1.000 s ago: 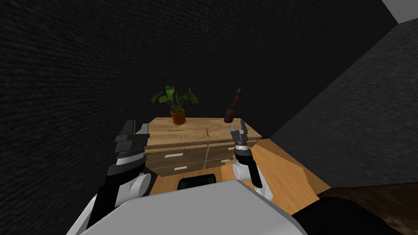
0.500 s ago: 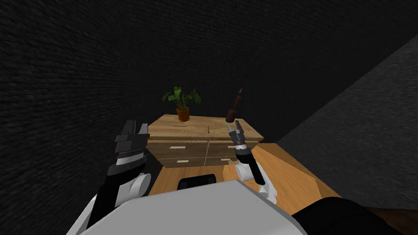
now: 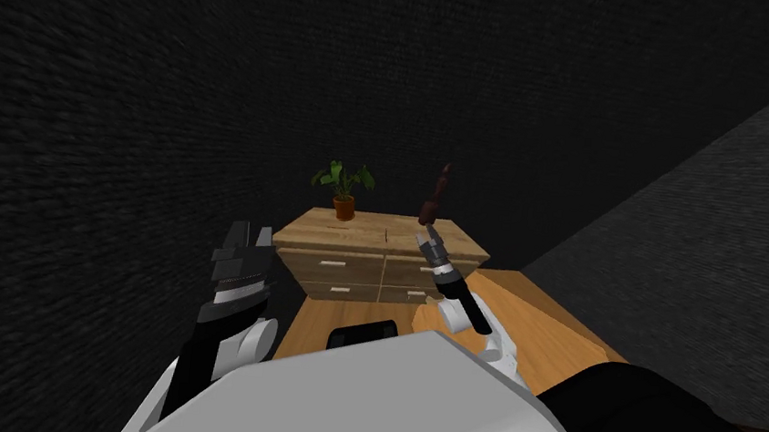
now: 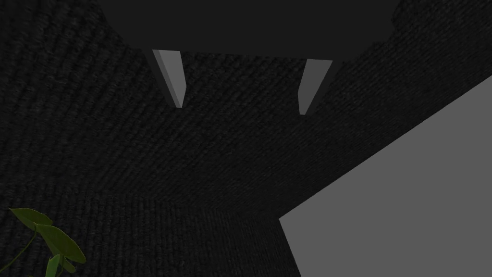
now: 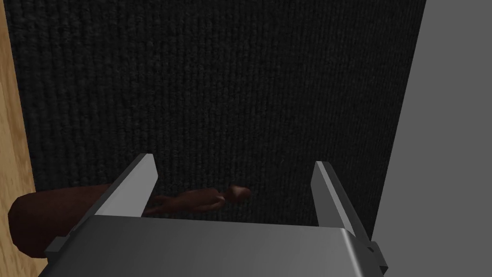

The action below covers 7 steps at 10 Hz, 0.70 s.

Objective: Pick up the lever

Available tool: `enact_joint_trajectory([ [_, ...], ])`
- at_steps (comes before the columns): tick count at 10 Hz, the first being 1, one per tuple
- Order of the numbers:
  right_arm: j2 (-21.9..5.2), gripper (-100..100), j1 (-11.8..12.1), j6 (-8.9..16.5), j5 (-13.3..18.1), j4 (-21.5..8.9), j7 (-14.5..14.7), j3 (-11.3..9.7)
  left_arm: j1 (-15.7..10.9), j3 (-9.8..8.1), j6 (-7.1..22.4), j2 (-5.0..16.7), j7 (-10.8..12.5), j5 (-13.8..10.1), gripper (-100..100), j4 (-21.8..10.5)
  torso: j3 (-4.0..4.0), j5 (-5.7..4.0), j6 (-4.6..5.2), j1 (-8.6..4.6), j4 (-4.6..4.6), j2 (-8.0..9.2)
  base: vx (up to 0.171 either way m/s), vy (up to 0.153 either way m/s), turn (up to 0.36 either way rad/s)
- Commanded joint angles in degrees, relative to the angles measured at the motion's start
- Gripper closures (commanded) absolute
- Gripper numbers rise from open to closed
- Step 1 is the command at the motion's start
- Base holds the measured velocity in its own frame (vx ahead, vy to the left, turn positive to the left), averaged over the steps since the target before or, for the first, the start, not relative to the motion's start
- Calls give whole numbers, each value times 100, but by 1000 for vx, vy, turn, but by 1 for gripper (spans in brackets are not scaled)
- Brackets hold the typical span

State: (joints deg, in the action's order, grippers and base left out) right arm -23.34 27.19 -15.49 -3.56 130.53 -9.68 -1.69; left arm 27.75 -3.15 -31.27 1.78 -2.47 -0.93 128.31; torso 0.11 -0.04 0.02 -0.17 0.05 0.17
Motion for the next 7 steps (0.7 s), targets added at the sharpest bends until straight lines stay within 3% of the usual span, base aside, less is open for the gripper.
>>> enact_joint_trajectory([
  [1,-286,-100,-6,151,-8,-49,-30,-12,0,0,0,0,0,0,0,0,0,0,0,0,0,0,-60,-23,155],
  [4,-806,-100,-9,433,-27,-157,-75,-38,0,0,0,0,0,0,0,0,2,-1,1,-4,1,3,-78,-19,168],
  [7,-1159,-100,-6,577,-41,-223,-95,-51,0,0,0,0,0,0,0,0,-5,1,-2,3,-2,-9,-40,-3,132],
])
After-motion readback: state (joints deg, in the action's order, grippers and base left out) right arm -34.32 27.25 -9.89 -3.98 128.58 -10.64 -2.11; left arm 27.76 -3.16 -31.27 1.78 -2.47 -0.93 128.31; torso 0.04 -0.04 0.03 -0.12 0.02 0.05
